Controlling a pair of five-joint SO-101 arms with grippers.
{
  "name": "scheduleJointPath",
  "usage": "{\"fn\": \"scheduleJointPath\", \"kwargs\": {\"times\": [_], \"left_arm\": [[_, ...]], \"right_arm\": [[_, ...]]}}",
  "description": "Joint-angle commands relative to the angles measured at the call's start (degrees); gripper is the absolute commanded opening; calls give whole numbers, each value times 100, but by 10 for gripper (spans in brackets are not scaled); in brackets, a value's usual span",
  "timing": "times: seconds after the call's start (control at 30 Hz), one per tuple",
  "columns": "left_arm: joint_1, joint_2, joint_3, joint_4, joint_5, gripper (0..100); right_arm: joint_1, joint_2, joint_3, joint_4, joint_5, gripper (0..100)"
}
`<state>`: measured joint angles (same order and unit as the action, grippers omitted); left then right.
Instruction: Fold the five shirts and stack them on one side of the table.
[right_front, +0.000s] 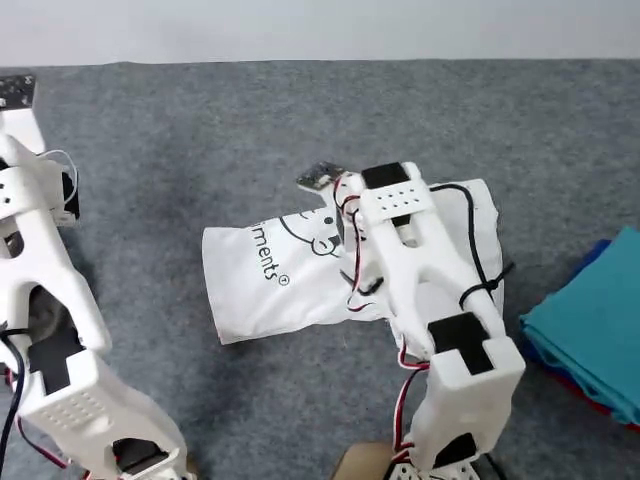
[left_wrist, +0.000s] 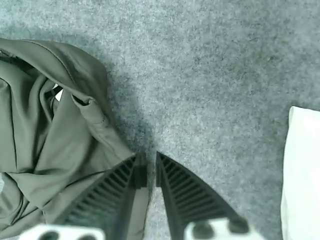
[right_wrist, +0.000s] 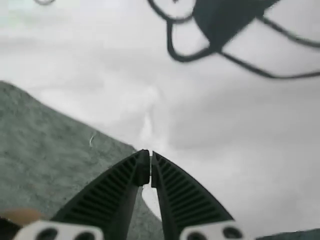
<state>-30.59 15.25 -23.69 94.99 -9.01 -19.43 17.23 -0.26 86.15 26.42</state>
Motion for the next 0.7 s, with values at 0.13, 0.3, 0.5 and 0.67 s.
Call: {"fn": "scheduleJointPath", "kwargs": {"times": [0.13,0.3,0.5,0.67], "left_arm": [[26,-316,-22,-88,35,44],[26,-316,-22,-70,35,44],[35,-316,-22,-70,35,44],[53,-316,-22,-70,35,44]], "right_arm": [[-22,787,-281,-312,44,10],[154,1112,-290,136,62,10],[145,321,-308,136,44,10],[-75,-523,-308,110,35,10]]}}
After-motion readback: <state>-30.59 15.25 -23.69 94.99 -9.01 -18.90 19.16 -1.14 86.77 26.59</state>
